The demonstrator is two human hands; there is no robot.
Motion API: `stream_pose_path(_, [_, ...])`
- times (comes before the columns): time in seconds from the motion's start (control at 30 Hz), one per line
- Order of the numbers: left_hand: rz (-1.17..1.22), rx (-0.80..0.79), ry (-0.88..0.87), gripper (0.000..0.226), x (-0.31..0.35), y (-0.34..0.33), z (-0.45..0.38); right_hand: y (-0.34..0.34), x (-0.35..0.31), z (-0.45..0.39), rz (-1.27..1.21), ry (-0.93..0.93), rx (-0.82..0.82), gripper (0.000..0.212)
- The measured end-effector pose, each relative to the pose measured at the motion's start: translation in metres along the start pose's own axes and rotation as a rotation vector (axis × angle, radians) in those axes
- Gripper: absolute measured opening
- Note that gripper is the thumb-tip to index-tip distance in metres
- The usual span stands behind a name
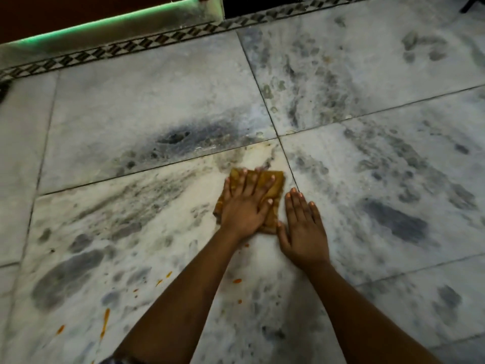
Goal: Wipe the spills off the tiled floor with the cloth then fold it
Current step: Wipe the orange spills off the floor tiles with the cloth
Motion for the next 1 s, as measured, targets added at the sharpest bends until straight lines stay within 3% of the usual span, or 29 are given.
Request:
stream_pose_path(0.13, [-0.009, 0.011, -0.081, 0.056, -0.008, -0.009, 0.072, 0.000, 0.002, 0.000, 0.019, -0.012, -0.027, 0.064])
stream_pose_path(0.23, [-0.095, 0.005, -0.115, 0.056, -0.024, -0.004, 0.080, -0.001, 0.002, 0.016, 0.016, -0.002, -0.054, 0.067])
stream_pose_path(0.4, [-0.017, 0.026, 0.151, 0.061, -0.020, 0.001, 0.040, -0.007, -0.001, 0.057, 0.004, 0.103, -0.053, 0.065])
stream_pose_path(0.53, [-0.004, 0.054, -0.024, 0.064, 0.027, -0.014, 0.087, -0.004, 0.000, 0.056, 0.011, 0.106, -0.055, 0.066])
stream_pose_path(0.63, [-0.023, 0.062, -0.057, 0.061, 0.012, -0.021, 0.122, -0.002, 0.000, 0.056, -0.002, 0.103, -0.056, 0.066])
stream_pose_path(0.73, [-0.042, 0.080, 0.046, 0.064, -0.031, -0.011, 0.109, -0.004, 0.001, 0.055, -0.009, 0.113, -0.050, 0.067])
stream_pose_path(0.87, [0.016, 0.046, 0.328, 0.066, -0.057, 0.001, 0.048, -0.003, 0.000, 0.057, -0.021, 0.105, -0.061, 0.067])
stream_pose_path(0.93, [0.048, 0.034, 0.291, 0.066, -0.032, -0.001, 0.033, -0.004, 0.003, 0.058, -0.016, 0.104, -0.064, 0.066])
stream_pose_path(1.0, [0.046, 0.037, 0.140, 0.068, 0.006, -0.011, 0.044, -0.006, 0.005, 0.060, -0.009, 0.104, -0.076, 0.066])
Point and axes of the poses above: each hand's wrist, its own z-axis away from the middle knuckle, its own y-axis out of the back of the hand, x = y × z, the point moved 3 cm from there along -z, towards the middle knuckle, and after that the axes turned 11 degrees about -y, right-handed, at the moved point
